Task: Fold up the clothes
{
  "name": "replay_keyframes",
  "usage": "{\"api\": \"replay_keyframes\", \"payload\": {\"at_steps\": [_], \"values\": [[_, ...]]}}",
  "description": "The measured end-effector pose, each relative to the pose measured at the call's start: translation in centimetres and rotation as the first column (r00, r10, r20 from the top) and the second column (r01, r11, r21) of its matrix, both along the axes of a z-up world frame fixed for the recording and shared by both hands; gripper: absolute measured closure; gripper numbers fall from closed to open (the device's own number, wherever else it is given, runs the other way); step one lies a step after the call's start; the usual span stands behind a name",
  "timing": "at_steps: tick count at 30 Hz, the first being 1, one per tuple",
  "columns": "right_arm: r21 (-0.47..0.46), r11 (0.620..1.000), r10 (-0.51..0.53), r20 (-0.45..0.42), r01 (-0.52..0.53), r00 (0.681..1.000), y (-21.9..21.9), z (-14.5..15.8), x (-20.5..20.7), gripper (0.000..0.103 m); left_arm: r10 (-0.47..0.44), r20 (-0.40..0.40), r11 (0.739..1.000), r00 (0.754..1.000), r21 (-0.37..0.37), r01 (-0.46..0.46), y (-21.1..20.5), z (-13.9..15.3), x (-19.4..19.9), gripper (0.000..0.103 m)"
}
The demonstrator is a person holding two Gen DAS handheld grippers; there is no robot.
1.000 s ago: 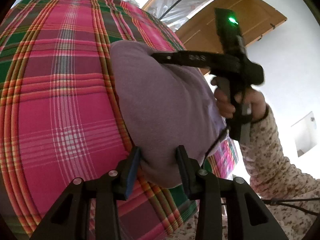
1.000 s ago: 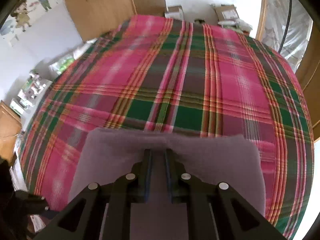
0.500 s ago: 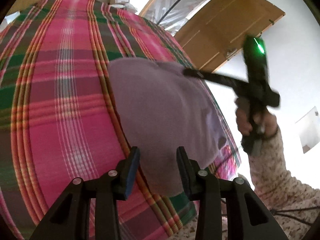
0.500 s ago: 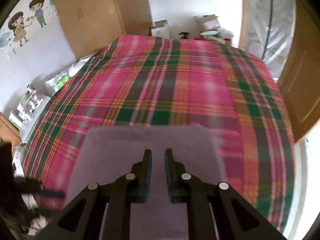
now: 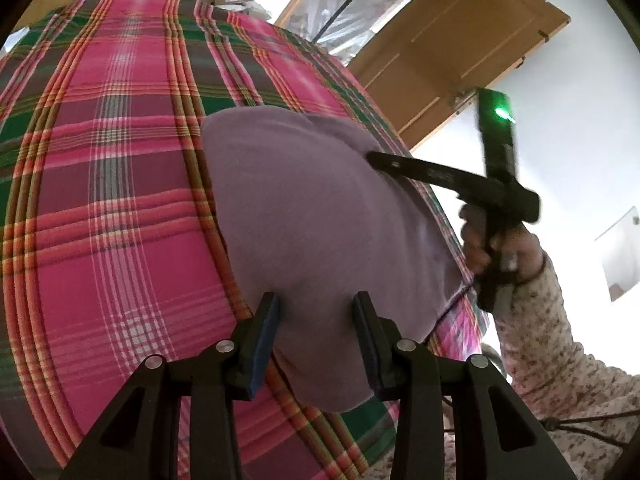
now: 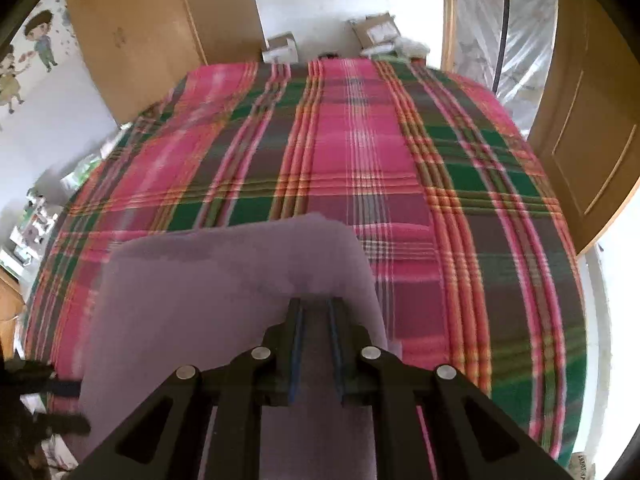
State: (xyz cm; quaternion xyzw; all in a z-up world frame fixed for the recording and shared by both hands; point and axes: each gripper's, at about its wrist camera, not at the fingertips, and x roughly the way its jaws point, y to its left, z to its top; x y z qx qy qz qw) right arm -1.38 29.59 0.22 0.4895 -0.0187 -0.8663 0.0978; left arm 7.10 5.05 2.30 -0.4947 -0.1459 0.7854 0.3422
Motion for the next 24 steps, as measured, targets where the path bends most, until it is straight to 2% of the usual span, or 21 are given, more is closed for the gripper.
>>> {"api": "replay_keyframes", "payload": {"at_steps": [6, 10, 16, 21, 24], "values": [[0.026, 0.999, 0.028, 0.021, -0.029, 0.999, -0.5, 0.0, -1.2, 0.094, 0.002, -0.005, 1.000, 1.000, 0.002, -0.002, 0.1, -0.2, 0.1, 0.063], [-0.017, 1.000, 0.003, 0.020, -0.003, 1.000, 0.3, 0.9, -0.7, 0.094, -0.003, -0.019, 1.000, 1.000, -0.022, 0.002, 0.4, 0.5, 0.4, 0.063], [-0.055, 0.997, 0.047, -0.073, -0.051, 0.996, 0.4, 2.9, 5.4, 0.094, -0.011, -0.064, 1.000, 0.998, -0.012, 0.010, 1.2, 1.6, 0.7, 0.063], [-0.054, 0.998, 0.040, -0.094, -0.045, 0.995, 0.2, 1.6, 9.7, 0.094, -0.022, -0.086, 0.998, 0.996, -0.061, 0.017, 2.0, 0.8, 1.8, 0.063], [-0.054, 0.998, 0.021, -0.127, -0.028, 0.992, 0.0, 1.2, 11.2, 0.093, -0.020, -0.084, 0.998, 0.996, -0.062, 0.015, 1.8, 0.5, 2.3, 0.063]]}}
